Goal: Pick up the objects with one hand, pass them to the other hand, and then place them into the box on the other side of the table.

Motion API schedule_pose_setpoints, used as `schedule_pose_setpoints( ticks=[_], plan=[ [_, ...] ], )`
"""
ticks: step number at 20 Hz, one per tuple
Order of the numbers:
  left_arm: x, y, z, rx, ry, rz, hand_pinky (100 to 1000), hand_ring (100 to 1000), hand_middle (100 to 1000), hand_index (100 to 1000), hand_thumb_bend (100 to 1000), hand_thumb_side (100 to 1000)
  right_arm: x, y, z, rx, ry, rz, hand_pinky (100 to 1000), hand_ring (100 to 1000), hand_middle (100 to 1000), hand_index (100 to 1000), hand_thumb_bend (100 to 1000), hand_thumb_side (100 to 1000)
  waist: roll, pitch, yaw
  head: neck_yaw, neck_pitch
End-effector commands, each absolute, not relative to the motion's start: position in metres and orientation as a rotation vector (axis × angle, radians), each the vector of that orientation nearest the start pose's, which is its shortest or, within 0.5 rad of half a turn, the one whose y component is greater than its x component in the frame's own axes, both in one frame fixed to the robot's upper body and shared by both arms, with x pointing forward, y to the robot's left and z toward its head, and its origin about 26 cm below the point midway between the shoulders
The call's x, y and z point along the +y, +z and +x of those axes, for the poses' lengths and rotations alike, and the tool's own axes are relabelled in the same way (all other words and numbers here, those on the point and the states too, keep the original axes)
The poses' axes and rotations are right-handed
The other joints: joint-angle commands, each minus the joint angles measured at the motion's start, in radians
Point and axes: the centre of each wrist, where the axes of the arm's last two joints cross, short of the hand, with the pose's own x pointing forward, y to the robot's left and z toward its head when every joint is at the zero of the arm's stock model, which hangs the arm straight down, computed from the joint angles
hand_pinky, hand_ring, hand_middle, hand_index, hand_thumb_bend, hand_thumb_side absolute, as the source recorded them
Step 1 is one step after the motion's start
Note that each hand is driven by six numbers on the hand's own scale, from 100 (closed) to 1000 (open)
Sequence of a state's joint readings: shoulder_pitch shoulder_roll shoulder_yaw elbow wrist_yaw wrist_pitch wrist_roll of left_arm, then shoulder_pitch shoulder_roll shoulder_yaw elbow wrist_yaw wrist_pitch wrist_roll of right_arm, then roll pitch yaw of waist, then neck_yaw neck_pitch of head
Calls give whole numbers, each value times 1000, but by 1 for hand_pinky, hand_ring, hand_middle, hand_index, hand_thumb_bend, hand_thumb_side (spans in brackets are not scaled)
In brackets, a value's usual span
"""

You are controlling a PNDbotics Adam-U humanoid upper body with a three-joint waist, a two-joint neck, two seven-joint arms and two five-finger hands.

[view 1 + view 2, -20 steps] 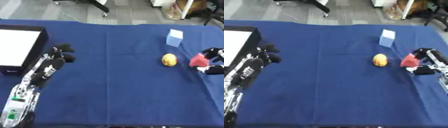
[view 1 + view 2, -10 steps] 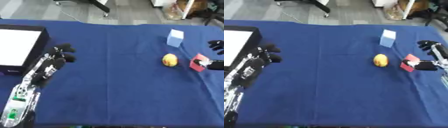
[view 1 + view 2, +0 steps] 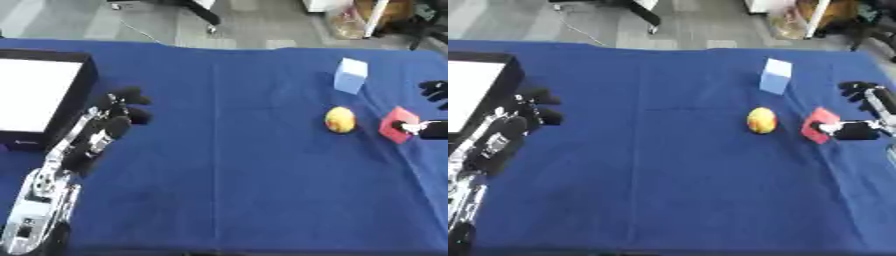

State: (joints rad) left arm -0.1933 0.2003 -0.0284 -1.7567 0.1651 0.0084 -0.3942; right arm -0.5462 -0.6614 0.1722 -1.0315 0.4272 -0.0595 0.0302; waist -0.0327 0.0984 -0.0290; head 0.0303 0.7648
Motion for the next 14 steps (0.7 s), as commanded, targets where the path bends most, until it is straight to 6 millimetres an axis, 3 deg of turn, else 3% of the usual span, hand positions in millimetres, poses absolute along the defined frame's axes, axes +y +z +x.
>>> schedule_pose_setpoints(
  ticks=[1, 14],
  plan=[
    [257, 107, 316, -1898, -519, -332, 778, 692, 736, 887, 676, 585, -413, 110, 401, -1377, 918, -875, 713, 783, 743, 859, 619, 278, -1, -8, 1, -2, 5],
    [256, 108, 316, -1901, -519, -338, 777, 691, 734, 886, 680, 584, -409, 93, 410, -1334, 909, -826, 709, 773, 712, 830, 576, 214, 1, -6, 5, -8, 5]
  ],
)
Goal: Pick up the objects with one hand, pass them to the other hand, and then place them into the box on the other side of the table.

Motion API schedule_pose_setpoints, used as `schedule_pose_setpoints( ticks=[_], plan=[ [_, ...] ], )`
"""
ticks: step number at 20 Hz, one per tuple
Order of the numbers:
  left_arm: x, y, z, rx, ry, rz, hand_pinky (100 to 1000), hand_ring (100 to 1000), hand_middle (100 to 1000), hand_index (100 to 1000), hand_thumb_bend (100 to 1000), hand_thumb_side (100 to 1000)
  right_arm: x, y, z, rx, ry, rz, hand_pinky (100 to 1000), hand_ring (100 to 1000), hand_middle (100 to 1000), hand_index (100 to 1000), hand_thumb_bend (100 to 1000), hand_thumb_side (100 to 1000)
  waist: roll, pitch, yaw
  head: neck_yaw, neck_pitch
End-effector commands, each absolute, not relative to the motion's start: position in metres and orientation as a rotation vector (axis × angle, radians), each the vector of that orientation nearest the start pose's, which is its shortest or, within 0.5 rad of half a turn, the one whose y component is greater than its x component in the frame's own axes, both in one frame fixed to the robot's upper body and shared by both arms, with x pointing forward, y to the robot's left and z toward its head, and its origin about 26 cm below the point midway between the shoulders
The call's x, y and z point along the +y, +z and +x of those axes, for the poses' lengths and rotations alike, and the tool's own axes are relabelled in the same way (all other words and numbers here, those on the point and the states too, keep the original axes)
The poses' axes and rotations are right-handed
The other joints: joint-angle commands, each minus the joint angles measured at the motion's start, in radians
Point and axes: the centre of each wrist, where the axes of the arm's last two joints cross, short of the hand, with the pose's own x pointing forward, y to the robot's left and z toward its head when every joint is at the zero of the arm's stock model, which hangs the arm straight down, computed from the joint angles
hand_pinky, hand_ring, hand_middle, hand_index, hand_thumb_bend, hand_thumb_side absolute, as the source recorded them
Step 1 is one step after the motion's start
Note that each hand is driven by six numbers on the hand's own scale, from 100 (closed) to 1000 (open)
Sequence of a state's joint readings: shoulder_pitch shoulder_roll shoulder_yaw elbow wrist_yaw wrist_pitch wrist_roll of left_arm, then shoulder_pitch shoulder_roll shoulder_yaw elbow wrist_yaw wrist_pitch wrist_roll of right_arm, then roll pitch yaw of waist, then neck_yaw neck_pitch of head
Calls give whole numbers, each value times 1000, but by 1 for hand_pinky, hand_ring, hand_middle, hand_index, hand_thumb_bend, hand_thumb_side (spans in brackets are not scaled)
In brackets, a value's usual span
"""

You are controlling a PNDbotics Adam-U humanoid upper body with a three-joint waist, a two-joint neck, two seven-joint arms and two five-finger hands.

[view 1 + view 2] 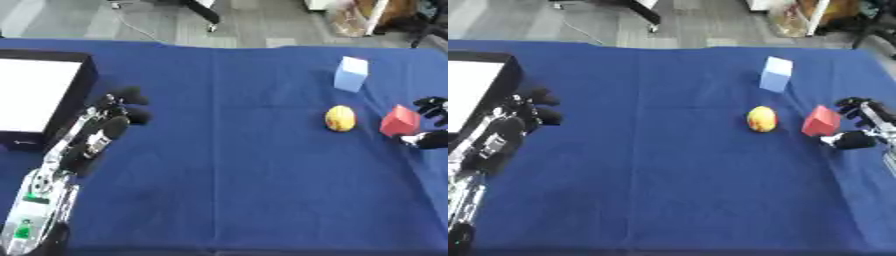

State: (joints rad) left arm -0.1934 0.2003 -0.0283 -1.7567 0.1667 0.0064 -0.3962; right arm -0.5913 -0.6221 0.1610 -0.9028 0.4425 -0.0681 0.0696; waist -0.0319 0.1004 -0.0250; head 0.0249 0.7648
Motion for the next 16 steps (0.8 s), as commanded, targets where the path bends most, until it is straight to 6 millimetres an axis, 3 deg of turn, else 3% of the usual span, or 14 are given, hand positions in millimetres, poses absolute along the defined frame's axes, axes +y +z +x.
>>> schedule_pose_setpoints(
  ticks=[1, 9, 16],
  plan=[
    [256, 108, 316, -1901, -519, -338, 777, 691, 734, 886, 681, 584, -408, 94, 411, -1336, 912, -824, 709, 773, 710, 828, 575, 211, 0, -7, 1, -3, 5],
    [256, 109, 316, -1904, -519, -339, 777, 690, 734, 886, 683, 583, -402, 94, 416, -1333, 940, -805, 712, 770, 695, 815, 536, 179, 0, -4, 10, -5, 5],
    [256, 109, 316, -1905, -518, -339, 776, 690, 732, 885, 685, 582, -401, 93, 416, -1331, 939, -804, 702, 735, 598, 719, 394, 127, -2, -5, 15, -3, 5]
  ],
)
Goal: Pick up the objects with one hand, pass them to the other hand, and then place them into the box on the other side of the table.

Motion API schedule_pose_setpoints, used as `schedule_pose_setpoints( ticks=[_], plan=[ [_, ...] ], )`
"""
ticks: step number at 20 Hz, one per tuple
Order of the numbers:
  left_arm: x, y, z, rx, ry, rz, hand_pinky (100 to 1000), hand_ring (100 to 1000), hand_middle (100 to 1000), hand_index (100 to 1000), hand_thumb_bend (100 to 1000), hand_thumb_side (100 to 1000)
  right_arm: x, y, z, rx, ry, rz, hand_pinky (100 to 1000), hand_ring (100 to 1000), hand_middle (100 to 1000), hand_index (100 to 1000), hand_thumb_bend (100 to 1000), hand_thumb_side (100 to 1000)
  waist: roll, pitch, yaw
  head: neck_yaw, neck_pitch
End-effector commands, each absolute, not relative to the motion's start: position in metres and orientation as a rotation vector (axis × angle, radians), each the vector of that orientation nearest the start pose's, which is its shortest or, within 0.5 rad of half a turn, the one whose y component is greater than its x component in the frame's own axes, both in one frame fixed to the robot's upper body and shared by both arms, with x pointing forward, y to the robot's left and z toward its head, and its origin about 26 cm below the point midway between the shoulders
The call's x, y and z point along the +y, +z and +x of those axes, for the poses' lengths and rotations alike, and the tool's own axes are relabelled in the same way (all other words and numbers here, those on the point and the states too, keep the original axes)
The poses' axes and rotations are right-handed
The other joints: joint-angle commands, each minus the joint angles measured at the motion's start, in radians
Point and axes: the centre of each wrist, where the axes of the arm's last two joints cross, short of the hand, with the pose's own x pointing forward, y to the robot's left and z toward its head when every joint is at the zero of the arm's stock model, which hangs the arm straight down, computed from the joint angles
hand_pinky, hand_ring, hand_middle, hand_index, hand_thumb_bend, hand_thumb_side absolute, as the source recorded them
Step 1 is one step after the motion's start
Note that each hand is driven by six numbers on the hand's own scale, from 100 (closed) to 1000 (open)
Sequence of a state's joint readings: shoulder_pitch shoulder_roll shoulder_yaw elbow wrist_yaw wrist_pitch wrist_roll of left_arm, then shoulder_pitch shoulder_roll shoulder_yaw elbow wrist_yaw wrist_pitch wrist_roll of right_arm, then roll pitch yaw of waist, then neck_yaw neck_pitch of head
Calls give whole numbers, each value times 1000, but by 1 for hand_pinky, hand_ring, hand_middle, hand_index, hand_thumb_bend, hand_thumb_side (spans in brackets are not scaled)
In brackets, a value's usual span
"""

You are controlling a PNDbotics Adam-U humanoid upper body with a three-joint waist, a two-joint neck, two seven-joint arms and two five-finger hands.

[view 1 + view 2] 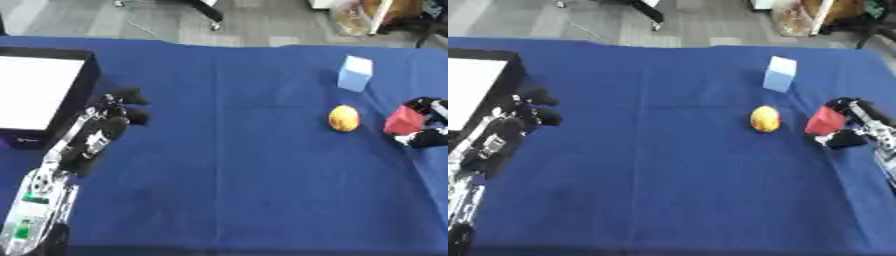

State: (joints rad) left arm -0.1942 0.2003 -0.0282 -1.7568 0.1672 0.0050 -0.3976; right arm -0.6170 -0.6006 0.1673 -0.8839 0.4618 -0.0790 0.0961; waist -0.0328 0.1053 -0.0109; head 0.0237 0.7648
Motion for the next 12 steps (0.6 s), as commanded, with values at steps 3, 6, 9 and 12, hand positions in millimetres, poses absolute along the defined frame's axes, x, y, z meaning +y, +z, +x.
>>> schedule_pose_setpoints(
  ticks=[3, 6, 9, 12],
  plan=[
    [256, 109, 316, -1904, -517, -337, 776, 689, 732, 885, 686, 582, -402, 94, 414, -1346, 921, -819, 690, 706, 536, 650, 299, 104, -3, -10, 1, 0, 5],
    [257, 109, 317, -1904, -515, -335, 776, 689, 731, 885, 685, 583, -402, 97, 412, -1381, 899, -842, 669, 670, 470, 567, 263, 106, -4, -10, 1, 2, 5],
    [257, 109, 317, -1903, -513, -332, 776, 688, 731, 885, 684, 583, -396, 104, 407, -1465, 882, -868, 646, 641, 424, 517, 248, 100, -4, -10, 0, 5, 5],
    [258, 108, 317, -1902, -509, -327, 775, 688, 730, 884, 681, 583, -386, 114, 400, -1570, 868, -886, 632, 628, 409, 500, 245, 102, -5, -10, -1, 6, 5]
  ],
)
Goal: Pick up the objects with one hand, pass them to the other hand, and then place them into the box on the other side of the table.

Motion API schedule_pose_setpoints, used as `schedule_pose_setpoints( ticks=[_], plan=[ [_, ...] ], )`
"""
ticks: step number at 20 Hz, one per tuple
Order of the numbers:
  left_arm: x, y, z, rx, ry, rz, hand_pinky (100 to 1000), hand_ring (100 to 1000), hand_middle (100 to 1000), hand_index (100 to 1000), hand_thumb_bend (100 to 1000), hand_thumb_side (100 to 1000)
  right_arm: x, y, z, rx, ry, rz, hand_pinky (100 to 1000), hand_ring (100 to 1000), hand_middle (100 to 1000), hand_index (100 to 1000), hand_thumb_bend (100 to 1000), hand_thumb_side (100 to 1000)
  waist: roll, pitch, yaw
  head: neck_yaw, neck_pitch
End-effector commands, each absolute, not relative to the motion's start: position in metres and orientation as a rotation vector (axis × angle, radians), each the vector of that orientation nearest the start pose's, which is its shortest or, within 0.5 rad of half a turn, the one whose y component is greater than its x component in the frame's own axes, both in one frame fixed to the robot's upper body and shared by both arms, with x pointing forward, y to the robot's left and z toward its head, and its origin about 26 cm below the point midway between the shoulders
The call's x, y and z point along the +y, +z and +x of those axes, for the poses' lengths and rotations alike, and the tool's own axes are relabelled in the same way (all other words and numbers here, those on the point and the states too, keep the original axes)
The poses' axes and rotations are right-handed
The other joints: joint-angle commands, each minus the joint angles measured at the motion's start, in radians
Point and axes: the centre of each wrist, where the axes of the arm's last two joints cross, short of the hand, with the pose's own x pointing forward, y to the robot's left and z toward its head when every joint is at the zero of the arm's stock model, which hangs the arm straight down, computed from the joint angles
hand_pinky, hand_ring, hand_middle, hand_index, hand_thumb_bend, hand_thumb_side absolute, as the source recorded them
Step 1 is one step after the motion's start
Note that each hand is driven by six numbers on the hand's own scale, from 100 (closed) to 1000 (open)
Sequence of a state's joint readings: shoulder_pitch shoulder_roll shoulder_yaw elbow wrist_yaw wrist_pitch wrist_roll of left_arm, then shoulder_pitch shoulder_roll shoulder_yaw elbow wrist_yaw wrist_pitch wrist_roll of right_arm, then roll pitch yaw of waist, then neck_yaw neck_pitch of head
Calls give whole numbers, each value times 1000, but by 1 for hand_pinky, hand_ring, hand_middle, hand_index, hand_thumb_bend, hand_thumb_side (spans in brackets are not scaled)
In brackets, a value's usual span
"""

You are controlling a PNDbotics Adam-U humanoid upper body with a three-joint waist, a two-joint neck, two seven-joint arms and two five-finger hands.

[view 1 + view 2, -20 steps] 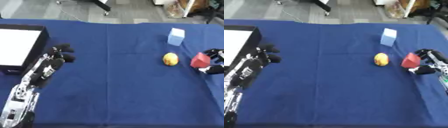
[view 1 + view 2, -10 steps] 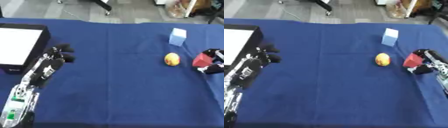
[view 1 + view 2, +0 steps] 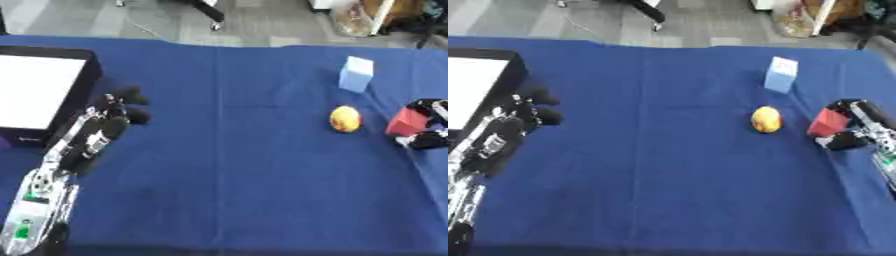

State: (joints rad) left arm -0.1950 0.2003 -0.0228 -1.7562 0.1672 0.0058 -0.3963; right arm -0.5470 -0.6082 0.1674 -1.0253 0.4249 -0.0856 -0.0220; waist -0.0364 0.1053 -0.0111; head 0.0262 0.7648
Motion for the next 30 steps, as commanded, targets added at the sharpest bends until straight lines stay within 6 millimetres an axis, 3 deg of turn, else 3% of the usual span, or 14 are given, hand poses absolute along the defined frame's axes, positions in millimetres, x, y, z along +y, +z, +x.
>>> schedule_pose_setpoints(
  ticks=[1, 2, 3, 4, 5, 6, 12, 16, 20, 26, 30],
  plan=[
    [258, 109, 318, -1902, -509, -325, 775, 687, 729, 884, 679, 583, -380, 120, 398, -1615, 866, -895, 630, 626, 408, 499, 248, 108, -2, -10, -2, 5, 5],
    [258, 109, 318, -1903, -509, -322, 774, 687, 729, 884, 679, 583, -375, 125, 395, -1660, 866, -900, 629, 625, 412, 498, 328, 363, -2, -10, -3, 5, 5],
    [259, 109, 318, -1902, -507, -318, 774, 687, 728, 884, 675, 586, -368, 132, 391, -1710, 868, -903, 629, 626, 408, 499, 250, 130, -2, -10, -5, 7, 5],
    [259, 109, 318, -1900, -505, -315, 774, 687, 728, 884, 671, 588, -361, 138, 388, -1752, 871, -904, 629, 626, 409, 501, 248, 146, -2, -10, -6, 8, 5],
    [260, 109, 319, -1898, -501, -313, 773, 687, 728, 883, 664, 595, -352, 146, 384, -1799, 881, -906, 632, 627, 414, 505, 290, 262, -2, -10, -8, 9, 5],
    [260, 108, 319, -1896, -496, -310, 773, 687, 728, 883, 664, 596, -343, 154, 380, -1842, 895, -906, 632, 627, 413, 506, 230, 192, -2, -10, -10, 9, 5],
    [262, 109, 325, -1868, -493, -293, 769, 684, 724, 878, 640, 612, -266, 205, 338, -2158, 1041, -835, 648, 626, 419, 514, 175, 241, -1, -12, -16, 9, 5],
    [262, 111, 331, -1847, -522, -283, 769, 689, 730, 879, 639, 613, -225, 220, 313, -2324, 1077, -690, 646, 622, 416, 512, 169, 237, -1, -12, -17, 10, 5],
    [261, 114, 338, -1822, -579, -288, 767, 699, 740, 879, 660, 621, -189, 225, 301, -2437, 1122, -489, 638, 618, 412, 508, 173, 223, -1, -14, -18, 12, 5],
    [254, 122, 347, -1782, -724, -335, 777, 735, 778, 890, 804, 625, -133, 215, 294, -2492, 1233, -185, 628, 615, 408, 502, 172, 196, 1, -16, -18, 3, 5],
    [249, 127, 351, -1760, -845, -378, 785, 752, 800, 905, 909, 593, -113, 208, 294, -2498, 1277, -82, 622, 609, 403, 497, 169, 184, 0, -15, -17, -3, 5]
  ],
)
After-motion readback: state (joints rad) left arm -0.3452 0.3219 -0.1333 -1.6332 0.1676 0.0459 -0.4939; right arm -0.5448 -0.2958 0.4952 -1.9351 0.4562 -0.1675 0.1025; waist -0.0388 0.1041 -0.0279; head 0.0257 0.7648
